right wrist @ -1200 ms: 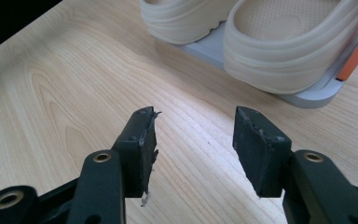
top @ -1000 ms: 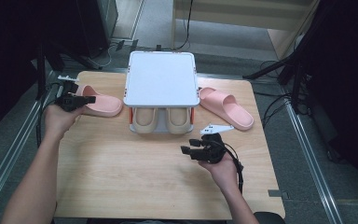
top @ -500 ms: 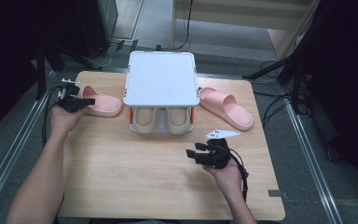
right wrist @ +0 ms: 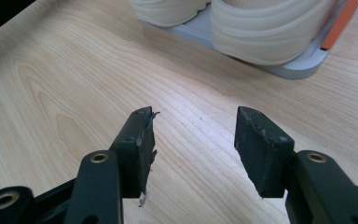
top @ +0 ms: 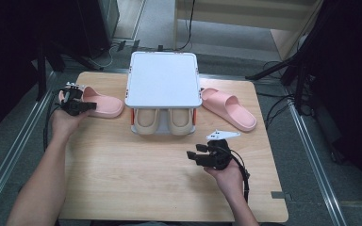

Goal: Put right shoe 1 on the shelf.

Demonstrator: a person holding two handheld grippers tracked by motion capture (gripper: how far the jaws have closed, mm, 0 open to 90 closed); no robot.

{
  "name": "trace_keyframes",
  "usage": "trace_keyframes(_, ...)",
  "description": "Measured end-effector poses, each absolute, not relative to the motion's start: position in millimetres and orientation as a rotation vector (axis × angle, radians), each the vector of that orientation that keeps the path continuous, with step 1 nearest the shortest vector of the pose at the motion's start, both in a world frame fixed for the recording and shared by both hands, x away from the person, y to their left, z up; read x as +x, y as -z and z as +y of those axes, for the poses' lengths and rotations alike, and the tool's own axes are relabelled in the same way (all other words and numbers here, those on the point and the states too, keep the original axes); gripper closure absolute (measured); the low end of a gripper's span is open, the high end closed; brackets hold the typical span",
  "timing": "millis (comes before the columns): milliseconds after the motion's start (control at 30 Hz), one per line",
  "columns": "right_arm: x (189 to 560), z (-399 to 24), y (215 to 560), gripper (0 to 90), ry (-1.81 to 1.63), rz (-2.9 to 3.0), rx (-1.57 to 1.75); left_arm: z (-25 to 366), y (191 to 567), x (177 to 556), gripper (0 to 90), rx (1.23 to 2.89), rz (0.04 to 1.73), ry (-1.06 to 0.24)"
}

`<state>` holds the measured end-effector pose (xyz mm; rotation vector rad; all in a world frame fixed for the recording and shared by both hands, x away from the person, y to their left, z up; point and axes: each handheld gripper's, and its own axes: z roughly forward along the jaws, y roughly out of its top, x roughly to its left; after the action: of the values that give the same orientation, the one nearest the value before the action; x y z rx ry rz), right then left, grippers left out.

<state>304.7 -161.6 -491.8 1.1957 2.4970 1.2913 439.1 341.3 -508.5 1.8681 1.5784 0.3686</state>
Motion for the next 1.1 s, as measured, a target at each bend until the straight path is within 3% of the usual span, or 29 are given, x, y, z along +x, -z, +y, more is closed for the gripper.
trace_keyframes(1100, 325, -125, 491, 48.1, -1.312, 2.610, 1.085, 370, 507, 399, 84.2, 1.898, 1.590, -0.344)
